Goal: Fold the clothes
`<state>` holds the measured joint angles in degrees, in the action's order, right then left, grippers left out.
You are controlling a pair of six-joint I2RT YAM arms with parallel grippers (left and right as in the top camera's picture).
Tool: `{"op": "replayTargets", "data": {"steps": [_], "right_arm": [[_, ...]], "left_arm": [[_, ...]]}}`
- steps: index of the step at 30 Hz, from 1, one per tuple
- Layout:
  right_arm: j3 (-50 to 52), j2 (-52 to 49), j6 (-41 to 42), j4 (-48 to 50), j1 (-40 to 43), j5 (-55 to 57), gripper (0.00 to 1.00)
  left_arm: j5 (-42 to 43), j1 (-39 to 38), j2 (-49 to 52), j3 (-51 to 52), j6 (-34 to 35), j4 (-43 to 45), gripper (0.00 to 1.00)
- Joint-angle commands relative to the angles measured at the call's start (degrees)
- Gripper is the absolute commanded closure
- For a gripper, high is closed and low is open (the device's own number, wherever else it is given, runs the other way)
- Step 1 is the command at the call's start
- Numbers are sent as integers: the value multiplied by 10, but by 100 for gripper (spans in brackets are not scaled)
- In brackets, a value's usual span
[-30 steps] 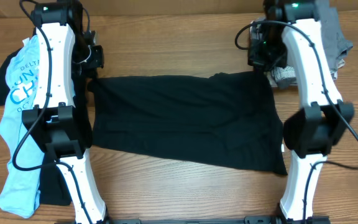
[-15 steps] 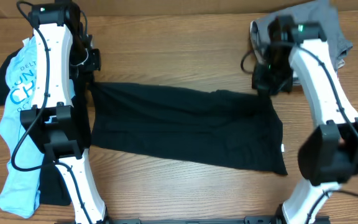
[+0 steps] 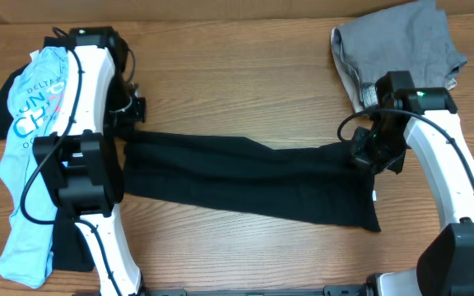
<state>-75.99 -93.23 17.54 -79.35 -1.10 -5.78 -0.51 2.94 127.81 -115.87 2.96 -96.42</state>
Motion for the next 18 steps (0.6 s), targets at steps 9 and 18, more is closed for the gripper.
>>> {"op": "replayTargets", "data": {"steps": [9, 18], "right_arm": [[110, 5, 5, 46, 36, -10, 96], [122, 5, -15, 55, 70, -9, 6]], "left_arm": [[-36, -17, -24, 142, 13, 57, 96], [-46, -28, -24, 193, 6, 90, 0]]}}
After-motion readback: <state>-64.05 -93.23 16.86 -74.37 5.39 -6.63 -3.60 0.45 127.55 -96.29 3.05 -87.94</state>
